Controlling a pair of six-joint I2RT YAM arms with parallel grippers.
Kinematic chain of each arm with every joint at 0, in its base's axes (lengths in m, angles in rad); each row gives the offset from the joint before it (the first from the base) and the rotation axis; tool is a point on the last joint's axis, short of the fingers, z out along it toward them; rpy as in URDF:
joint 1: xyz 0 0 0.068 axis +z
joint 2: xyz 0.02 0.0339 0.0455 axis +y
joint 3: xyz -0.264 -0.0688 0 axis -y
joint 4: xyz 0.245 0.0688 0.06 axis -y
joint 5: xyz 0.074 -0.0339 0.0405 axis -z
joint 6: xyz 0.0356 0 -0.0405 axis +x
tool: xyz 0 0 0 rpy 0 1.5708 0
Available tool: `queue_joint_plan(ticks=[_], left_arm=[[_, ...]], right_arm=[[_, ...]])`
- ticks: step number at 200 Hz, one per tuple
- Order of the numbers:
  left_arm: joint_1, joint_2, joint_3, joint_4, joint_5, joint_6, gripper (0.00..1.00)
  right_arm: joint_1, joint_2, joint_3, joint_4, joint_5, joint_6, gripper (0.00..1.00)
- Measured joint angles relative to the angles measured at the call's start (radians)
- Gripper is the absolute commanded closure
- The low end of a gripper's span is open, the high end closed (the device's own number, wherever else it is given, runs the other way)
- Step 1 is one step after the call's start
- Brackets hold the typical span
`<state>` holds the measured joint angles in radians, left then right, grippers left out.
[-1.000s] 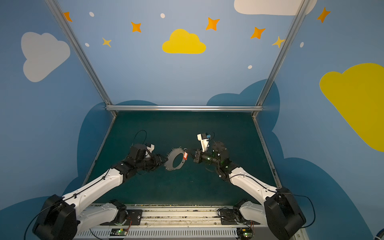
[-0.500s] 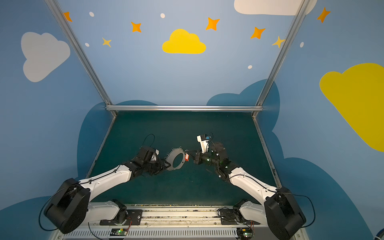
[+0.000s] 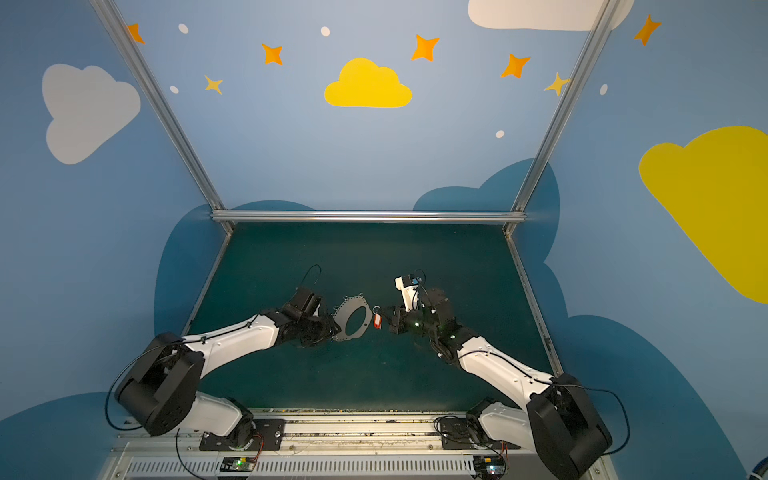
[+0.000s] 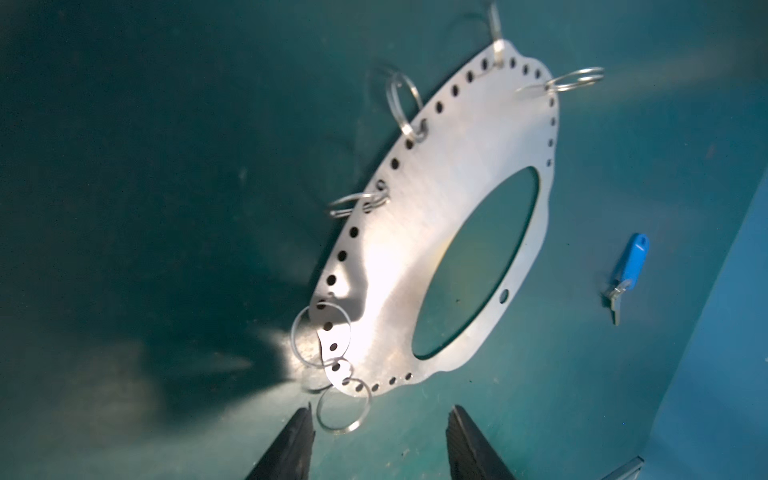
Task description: Put the keys on the keyring
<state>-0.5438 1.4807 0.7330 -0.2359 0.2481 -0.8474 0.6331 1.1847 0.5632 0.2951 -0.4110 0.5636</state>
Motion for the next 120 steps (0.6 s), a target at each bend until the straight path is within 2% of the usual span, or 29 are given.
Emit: queue_joint_plan(ticks=[40,79,120], left_arm=[[0.000,0.006,0.000,-0.028,-0.014,-0.087,0.36],[0.004,-0.035,-0.006,-0.038,-0.056,-0.180,0.39],[0.017,-0.016,0.009,-0.063,-0.011,-0.267,0.42]], right_arm=[[0.000,0.000,0.000,-0.001,0.000,0.000,1.00],[0.000,0.000,0.000,-0.001,-0.001,0.000,1.00],[0.000,0.000,0.000,0.000,-0.001,0.000,1.00]])
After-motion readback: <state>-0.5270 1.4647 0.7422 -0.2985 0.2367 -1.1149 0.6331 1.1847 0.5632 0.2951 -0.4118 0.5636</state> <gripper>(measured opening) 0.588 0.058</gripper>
